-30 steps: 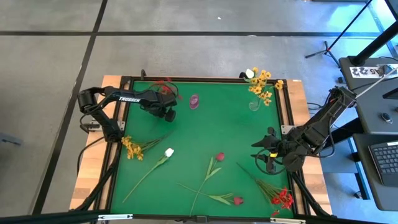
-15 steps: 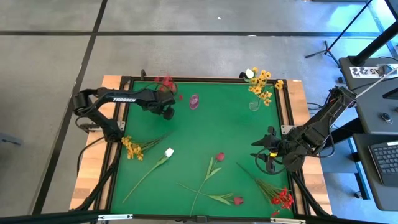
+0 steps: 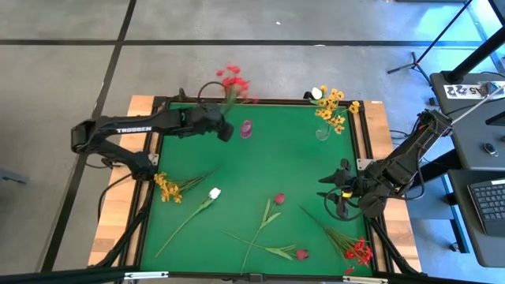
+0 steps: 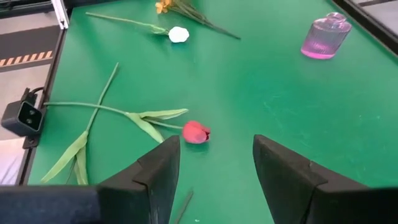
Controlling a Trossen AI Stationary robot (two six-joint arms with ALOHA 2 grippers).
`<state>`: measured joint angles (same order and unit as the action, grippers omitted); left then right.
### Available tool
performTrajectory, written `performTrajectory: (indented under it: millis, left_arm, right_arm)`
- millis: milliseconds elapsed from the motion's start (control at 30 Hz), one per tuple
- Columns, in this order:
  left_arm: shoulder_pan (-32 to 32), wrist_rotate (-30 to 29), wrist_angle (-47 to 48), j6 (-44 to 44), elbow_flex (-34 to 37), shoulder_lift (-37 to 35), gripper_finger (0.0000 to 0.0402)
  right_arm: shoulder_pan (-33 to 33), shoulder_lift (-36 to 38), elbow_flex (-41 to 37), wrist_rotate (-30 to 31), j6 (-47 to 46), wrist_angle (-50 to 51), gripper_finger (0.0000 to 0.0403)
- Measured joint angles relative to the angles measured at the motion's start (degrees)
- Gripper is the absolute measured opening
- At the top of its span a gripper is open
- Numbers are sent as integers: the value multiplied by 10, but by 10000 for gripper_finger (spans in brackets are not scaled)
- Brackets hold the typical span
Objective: Sort flowers into vase by color
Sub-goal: Put the top red flowers into the pink vase
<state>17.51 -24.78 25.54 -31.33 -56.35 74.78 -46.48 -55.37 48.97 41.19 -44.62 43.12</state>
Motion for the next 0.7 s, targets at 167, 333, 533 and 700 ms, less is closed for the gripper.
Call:
performTrajectory:
  millis: [167,333,533,700]
  left_arm:
    - [-42,60,-181,84,-1,0,3]
    - [-50,125,-302,142,-1,12,3]
    - [-28,154,-396,155,-1,39,3]
    - [12,220,-446,155,-1,82,3]
  right_arm:
    - [0,0,0,17,0,4,202]
    - [0,0,0,19,0,4,202]
    - [0,-7,0,38,-1,3,202]
    - [0,-29,0,44,-12,2,202]
